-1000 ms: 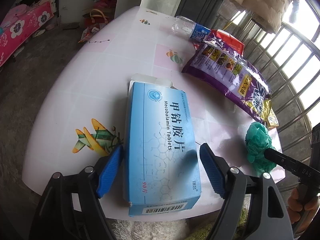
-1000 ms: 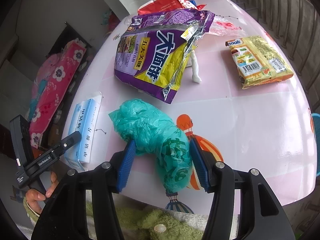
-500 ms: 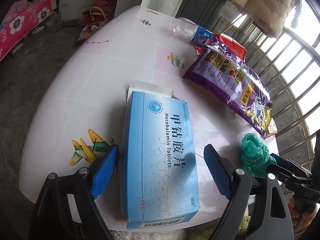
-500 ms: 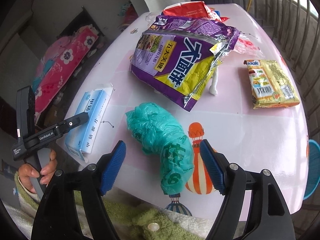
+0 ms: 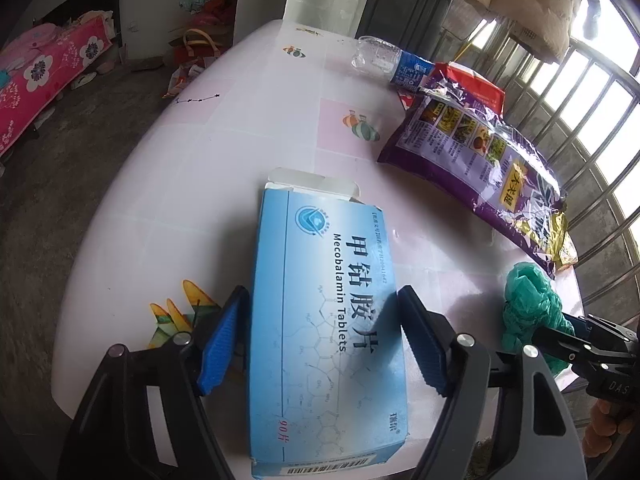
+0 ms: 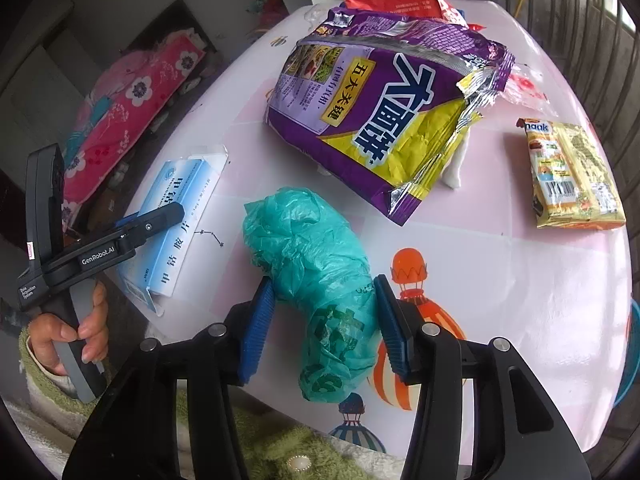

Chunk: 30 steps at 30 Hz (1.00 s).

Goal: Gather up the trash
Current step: 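Lift the box and bag and carry both over the blue wastebasket, then open the left gripper dropping the box while the right gripper releases the bag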

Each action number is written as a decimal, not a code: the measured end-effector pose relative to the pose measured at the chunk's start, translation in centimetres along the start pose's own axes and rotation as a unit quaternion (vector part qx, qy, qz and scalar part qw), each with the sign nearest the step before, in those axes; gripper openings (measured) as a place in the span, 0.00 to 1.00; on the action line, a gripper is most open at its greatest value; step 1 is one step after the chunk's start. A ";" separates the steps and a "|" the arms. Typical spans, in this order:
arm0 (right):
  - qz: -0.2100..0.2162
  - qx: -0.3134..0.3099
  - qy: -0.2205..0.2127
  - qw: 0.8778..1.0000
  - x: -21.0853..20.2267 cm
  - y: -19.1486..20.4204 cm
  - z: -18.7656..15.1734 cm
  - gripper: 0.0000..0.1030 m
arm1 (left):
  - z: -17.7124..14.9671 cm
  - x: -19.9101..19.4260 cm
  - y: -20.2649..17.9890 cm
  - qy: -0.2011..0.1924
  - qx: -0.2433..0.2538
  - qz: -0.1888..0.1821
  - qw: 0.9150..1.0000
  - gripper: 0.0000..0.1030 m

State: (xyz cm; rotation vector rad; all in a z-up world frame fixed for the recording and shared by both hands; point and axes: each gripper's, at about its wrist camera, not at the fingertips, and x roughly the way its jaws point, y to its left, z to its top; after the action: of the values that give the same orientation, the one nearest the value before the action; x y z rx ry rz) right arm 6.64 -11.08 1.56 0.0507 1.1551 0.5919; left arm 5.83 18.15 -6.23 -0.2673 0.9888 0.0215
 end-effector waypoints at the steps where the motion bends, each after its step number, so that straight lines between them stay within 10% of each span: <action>1: 0.006 0.002 -0.003 1.000 -0.2 -0.1 -0.1 0.44 | -0.1 -0.2 0.1 -0.001 -0.001 0.001 1.000 0.70; 11: 0.110 0.048 -0.101 0.988 -7.1 -4.3 -2.0 0.43 | -0.2 -4.4 -1.6 -0.013 0.025 -0.040 0.999 0.69; 16: 0.059 0.141 -0.222 0.963 -14.3 -10.8 -3.9 0.43 | 2.6 -7.0 -8.4 -0.037 0.096 -0.125 0.987 0.69; 22: -0.056 0.355 -0.322 0.876 -20.3 -22.0 -10.0 0.44 | 6.0 -5.8 -23.5 -0.001 0.221 -0.238 0.946 0.69; 30: -0.073 0.581 -0.304 0.752 -16.6 -34.7 -19.2 0.44 | 1.6 3.7 -47.2 0.144 0.376 -0.282 0.871 0.70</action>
State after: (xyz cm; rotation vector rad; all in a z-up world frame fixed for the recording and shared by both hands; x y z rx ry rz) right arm -0.15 -53.20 -4.06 1.1388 0.7034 -0.3689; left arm 15.71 -27.48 1.56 0.1789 1.1075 -0.9506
